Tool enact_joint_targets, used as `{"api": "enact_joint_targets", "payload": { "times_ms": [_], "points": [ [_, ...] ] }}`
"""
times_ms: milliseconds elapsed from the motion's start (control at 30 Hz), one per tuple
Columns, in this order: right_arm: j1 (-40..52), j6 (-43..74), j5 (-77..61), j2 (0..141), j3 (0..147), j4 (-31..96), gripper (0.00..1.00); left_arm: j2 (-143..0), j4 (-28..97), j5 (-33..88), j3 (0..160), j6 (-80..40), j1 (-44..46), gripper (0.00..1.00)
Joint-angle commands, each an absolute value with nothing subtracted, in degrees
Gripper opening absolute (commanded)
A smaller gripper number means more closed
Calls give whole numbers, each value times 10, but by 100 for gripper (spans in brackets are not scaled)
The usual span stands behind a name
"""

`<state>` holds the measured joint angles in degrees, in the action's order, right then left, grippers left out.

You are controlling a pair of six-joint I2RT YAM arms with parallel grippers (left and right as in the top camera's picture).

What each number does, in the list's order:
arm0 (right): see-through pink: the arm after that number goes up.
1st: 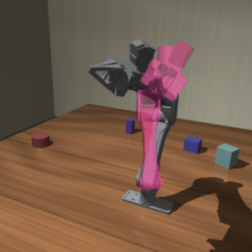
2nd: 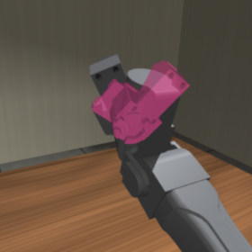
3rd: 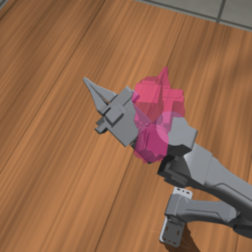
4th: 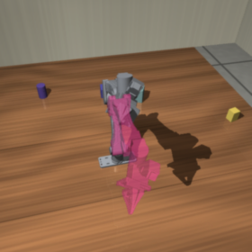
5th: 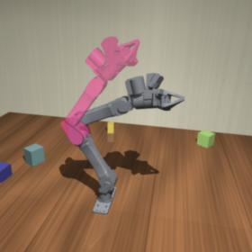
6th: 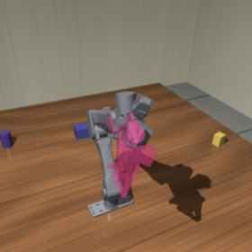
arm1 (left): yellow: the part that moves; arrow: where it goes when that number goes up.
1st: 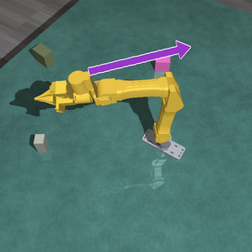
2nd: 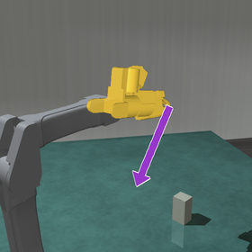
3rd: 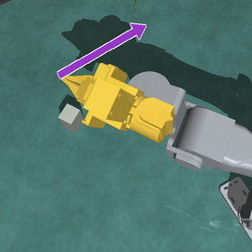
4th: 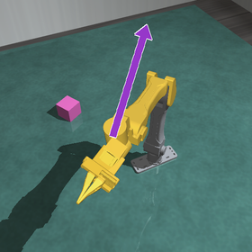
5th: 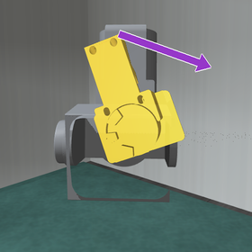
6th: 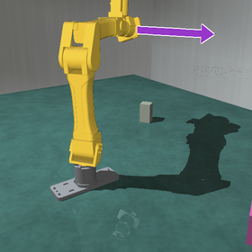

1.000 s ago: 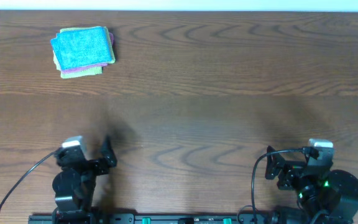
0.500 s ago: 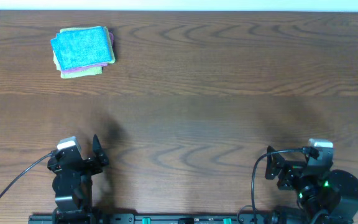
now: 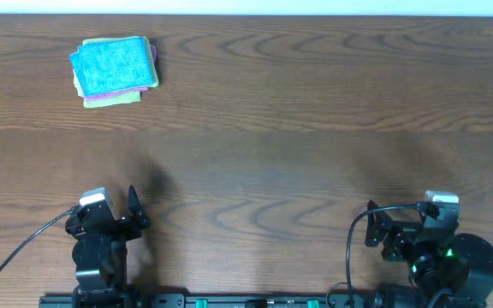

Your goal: Fold the cloth

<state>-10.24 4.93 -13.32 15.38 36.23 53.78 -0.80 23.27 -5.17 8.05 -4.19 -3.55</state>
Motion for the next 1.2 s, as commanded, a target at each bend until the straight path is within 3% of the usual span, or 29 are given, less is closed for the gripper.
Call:
{"api": "enact_joint_targets", "payload": {
  "times_ms": [0,733,1167],
  "points": [
    [-97,42,-135,153,361,538,99,-3,233,-65,69,-32,-38,95],
    [-97,10,-88,153,350,535,99,-3,233,-65,69,-32,-38,95],
    [-97,-76,-62,143,138,347,99,-3,233,-65,69,-32,-38,95]
  ]
}}
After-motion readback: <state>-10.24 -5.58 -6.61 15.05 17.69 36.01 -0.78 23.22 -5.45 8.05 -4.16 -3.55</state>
